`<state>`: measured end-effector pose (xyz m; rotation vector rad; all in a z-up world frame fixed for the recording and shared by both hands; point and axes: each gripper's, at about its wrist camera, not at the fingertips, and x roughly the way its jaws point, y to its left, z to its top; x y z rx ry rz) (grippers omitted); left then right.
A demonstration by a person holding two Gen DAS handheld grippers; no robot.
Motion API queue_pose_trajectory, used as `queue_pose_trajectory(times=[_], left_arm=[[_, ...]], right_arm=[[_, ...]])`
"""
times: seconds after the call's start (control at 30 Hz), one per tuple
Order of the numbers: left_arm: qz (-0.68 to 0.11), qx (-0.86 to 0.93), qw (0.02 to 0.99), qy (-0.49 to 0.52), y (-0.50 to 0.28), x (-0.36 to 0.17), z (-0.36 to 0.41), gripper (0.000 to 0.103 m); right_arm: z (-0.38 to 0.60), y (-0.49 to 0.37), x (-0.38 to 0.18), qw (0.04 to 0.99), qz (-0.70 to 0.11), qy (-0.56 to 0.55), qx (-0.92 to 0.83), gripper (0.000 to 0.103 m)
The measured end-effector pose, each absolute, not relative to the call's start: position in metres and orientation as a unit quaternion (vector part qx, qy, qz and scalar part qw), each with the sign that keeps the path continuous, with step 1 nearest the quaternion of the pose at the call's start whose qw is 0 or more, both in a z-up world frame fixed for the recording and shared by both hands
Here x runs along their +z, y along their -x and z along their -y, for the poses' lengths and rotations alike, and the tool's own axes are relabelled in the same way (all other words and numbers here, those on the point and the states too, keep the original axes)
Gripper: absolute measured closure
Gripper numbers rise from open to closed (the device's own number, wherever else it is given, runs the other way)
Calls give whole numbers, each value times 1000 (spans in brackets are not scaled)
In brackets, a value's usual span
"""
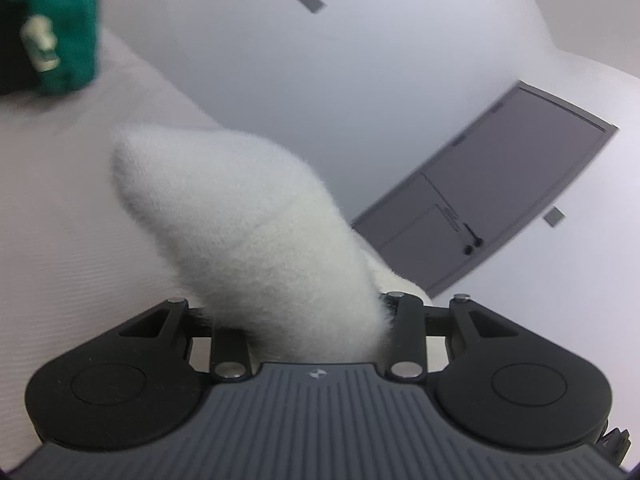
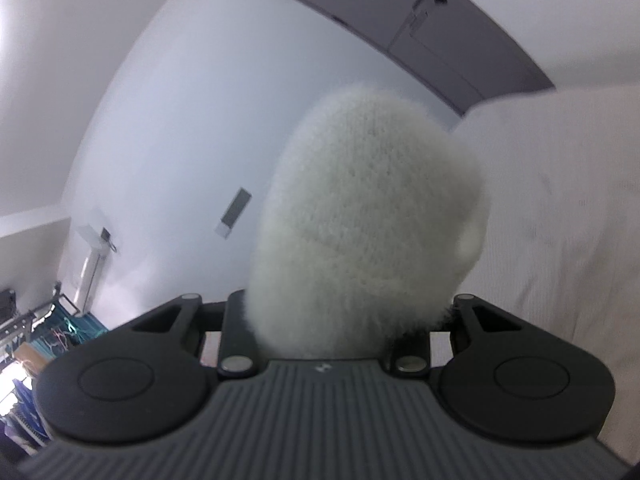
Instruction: Fold large clothes
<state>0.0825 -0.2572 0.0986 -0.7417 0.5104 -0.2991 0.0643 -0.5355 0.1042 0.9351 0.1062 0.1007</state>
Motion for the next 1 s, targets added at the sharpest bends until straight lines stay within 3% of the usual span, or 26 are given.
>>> queue_pose_trajectory(times=[0.23, 0.43, 0.73, 1.0], left_arm=[[-244, -205, 888, 333, -119, 135, 352, 59], [-262, -268, 873, 311, -150, 125, 449, 59], [-341, -322, 833, 292, -200, 31, 570, 59], [-385, -330, 818, 270, -218, -61, 591, 59]], right_arm=[[604, -39, 130, 902, -6, -432, 20, 63], [665, -16, 119, 895, 21, -443, -45, 63], [747, 3, 43, 865, 24, -481, -142, 63], [777, 8, -45, 831, -6, -528, -175, 63]])
